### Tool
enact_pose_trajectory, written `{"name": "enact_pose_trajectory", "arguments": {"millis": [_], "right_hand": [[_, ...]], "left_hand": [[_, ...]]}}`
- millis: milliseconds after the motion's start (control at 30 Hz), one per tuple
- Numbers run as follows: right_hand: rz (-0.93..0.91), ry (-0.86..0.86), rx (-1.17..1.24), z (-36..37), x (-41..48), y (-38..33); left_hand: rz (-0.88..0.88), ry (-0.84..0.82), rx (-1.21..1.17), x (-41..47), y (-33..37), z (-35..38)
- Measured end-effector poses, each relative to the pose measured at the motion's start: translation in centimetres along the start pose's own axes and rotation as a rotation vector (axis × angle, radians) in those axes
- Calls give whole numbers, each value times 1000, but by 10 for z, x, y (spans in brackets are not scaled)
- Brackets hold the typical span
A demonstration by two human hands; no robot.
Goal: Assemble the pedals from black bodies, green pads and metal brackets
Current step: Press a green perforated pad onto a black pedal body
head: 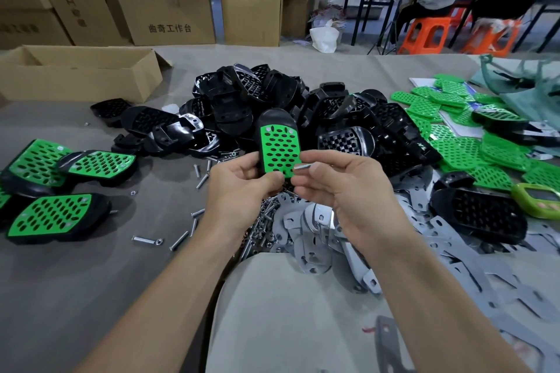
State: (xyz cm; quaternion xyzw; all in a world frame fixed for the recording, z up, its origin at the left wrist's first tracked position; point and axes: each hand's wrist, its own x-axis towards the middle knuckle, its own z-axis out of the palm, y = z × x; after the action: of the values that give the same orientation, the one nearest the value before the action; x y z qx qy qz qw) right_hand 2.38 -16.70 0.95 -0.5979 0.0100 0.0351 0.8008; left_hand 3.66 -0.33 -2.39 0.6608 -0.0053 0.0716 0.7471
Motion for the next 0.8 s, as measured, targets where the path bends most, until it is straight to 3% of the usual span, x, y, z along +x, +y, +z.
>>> {"name": "enact_pose_trajectory", "arguments": {"millis": [200,400,667,800], "right_hand": [[-161,114,-254,2,0,2],[-107,42,-255,1,-1,0],[-264,148,-361,8,-1,6],[-191,31,-307,7,0,4]], "left_hand": [[76,-65,72,-6,4,2],[113,-29,91,-9,6,3],[145,-3,49,-10,3,6],[159,18,-20,-11,4,6]]}}
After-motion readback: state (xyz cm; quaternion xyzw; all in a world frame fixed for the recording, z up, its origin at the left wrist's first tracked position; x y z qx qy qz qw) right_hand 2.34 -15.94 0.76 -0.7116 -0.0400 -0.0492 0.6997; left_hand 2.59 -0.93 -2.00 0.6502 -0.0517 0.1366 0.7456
